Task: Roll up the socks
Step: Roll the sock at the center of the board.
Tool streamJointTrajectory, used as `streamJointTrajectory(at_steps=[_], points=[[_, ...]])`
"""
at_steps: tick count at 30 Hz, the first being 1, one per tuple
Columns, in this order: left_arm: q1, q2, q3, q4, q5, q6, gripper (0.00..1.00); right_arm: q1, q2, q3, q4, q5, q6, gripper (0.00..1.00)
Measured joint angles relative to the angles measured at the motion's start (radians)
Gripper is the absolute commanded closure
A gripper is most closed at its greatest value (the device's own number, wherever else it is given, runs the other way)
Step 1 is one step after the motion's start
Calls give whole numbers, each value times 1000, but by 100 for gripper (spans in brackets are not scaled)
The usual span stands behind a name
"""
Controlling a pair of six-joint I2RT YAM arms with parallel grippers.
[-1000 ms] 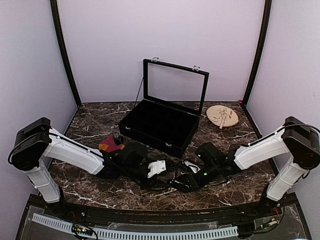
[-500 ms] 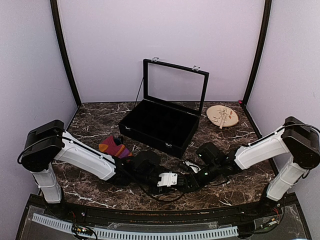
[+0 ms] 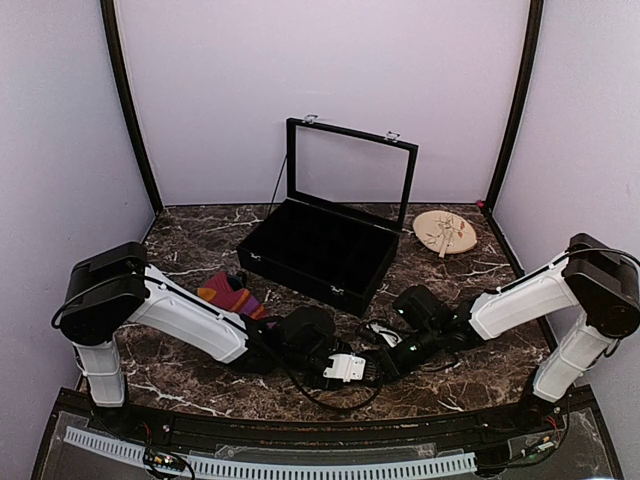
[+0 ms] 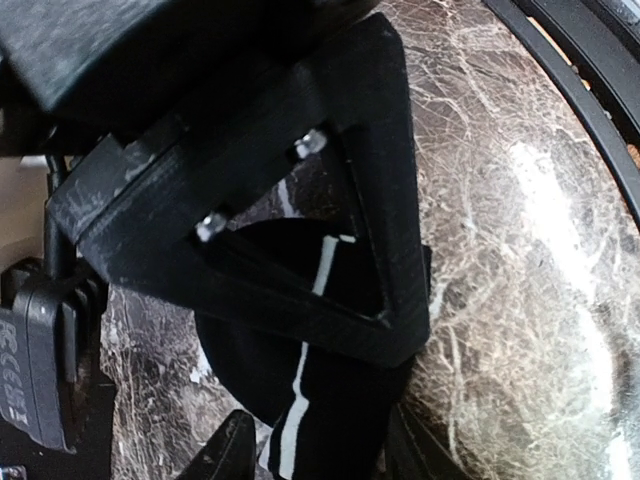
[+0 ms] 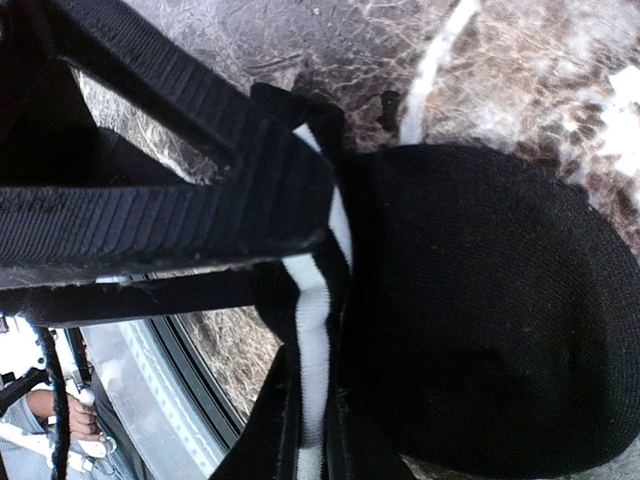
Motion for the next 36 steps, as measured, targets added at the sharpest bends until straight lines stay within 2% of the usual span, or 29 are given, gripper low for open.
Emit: streamJointTrajectory(at_steps=[8,14,20,25,36], points=[[0,5,19,-34,-10,43,60,0,0,0,-1,-3,-1,93],[0,10,43,-85,9,66,69,-2,0,0,-3,-7,-2,93],[3,61,147,-198,61,69,81,-3,0,0,-11,-15,-3,93],[14,89,216,-286,108,64,84,-5,-2,0,-21,-24,-3,92],[37,106,256,-349,173,48,88,-20,-45,-5,-62,3,-6,69]])
